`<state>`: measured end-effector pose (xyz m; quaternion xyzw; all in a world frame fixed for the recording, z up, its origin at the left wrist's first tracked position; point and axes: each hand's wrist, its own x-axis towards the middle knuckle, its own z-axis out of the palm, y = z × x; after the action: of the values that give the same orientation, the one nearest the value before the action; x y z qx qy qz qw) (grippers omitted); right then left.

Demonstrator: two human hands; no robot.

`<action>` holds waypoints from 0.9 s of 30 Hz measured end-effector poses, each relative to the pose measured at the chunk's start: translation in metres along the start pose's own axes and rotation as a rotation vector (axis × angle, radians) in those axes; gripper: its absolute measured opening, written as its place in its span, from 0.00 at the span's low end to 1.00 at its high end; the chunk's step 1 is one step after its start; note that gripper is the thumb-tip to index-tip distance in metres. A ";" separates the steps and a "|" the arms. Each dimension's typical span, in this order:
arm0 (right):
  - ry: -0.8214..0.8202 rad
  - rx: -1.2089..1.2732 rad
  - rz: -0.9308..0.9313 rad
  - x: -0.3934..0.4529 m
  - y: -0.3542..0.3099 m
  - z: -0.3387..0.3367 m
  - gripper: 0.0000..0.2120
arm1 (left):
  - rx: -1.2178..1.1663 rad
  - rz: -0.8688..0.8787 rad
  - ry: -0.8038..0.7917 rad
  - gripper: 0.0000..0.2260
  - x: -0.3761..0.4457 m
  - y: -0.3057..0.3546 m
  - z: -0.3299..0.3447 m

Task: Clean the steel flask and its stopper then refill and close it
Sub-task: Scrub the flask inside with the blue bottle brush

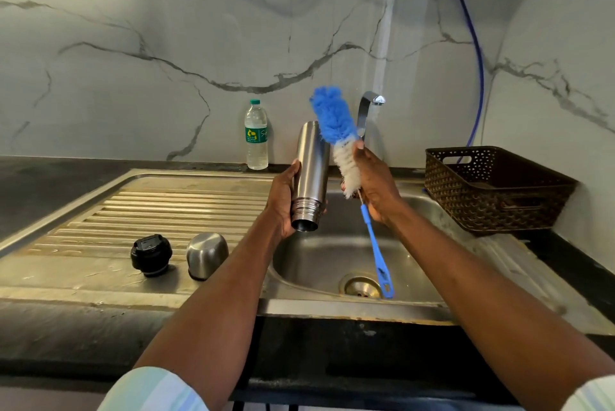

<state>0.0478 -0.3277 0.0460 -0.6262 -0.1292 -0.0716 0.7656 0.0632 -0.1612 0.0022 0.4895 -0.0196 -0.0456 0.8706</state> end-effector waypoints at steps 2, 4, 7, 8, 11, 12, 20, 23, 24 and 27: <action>-0.067 -0.070 0.046 0.003 -0.002 0.004 0.26 | -0.008 0.002 0.006 0.35 0.001 -0.002 0.000; -0.104 -0.146 0.117 0.007 0.000 0.004 0.21 | -0.030 0.011 0.014 0.36 -0.001 -0.001 -0.001; -0.065 -0.300 0.047 0.012 -0.002 -0.001 0.24 | -0.067 0.030 0.008 0.35 -0.005 0.003 -0.001; -0.060 -0.296 0.005 0.012 -0.005 -0.004 0.23 | -0.087 0.040 -0.006 0.32 -0.007 0.005 0.000; -0.084 -0.284 -0.071 0.004 -0.015 -0.004 0.21 | -0.126 0.068 -0.078 0.27 -0.011 0.009 -0.002; -0.098 -0.432 -0.142 -0.002 -0.016 -0.003 0.21 | -0.122 0.079 -0.085 0.27 -0.012 0.011 -0.002; -0.061 -1.244 -0.364 -0.007 -0.014 -0.003 0.22 | -0.109 0.044 -0.103 0.26 -0.012 0.017 -0.005; -0.028 -1.155 -0.360 -0.004 -0.012 0.000 0.22 | -0.027 0.031 -0.080 0.28 -0.016 0.012 0.005; -0.103 -1.179 -0.395 -0.010 -0.007 0.004 0.22 | -0.018 0.046 -0.075 0.25 -0.016 0.011 0.006; -0.144 -1.282 -0.407 -0.010 -0.004 0.000 0.23 | -0.025 0.082 -0.080 0.20 -0.016 0.014 0.002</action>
<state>0.0370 -0.3293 0.0472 -0.9229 -0.2272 -0.2350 0.2037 0.0484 -0.1536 0.0155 0.4753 -0.0737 -0.0296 0.8762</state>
